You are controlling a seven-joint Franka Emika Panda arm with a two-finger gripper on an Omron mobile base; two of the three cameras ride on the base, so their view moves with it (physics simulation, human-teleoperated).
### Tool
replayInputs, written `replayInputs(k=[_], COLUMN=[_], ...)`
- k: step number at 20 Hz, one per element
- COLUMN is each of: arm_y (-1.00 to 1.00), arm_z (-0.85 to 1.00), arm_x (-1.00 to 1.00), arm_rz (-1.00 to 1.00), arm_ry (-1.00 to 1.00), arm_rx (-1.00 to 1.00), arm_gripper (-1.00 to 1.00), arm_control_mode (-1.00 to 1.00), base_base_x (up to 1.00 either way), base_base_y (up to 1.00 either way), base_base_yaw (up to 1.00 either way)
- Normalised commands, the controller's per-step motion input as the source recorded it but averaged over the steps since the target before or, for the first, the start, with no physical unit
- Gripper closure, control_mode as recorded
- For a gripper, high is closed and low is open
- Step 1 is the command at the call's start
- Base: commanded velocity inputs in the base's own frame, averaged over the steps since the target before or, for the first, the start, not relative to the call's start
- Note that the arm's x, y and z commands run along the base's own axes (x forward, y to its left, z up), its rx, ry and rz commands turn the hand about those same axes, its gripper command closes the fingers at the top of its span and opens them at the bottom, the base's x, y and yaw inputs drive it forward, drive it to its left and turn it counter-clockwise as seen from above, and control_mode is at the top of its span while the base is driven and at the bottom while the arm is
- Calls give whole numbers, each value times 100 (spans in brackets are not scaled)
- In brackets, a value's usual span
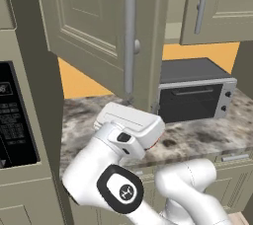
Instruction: Open the cabinet. Pick the apple and pear from the cabinet and place them into the bowl. Then close the cabinet.
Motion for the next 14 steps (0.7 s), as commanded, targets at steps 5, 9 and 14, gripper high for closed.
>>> replayInputs(k=[5, 9, 14], arm_y=[-59, -66, -63], arm_z=[0, 0, 0], arm_x=[19, 5, 13], arm_rz=[0, 0, 0], arm_ry=[0, 0, 0], arm_rx=[0, 0, 0], arm_gripper=[-100, -100, -100], arm_control_mode=[-100, -100, -100], base_base_x=[0, 0, 0], base_base_y=[0, 0, 0], base_base_yaw=[0, 0, 0])
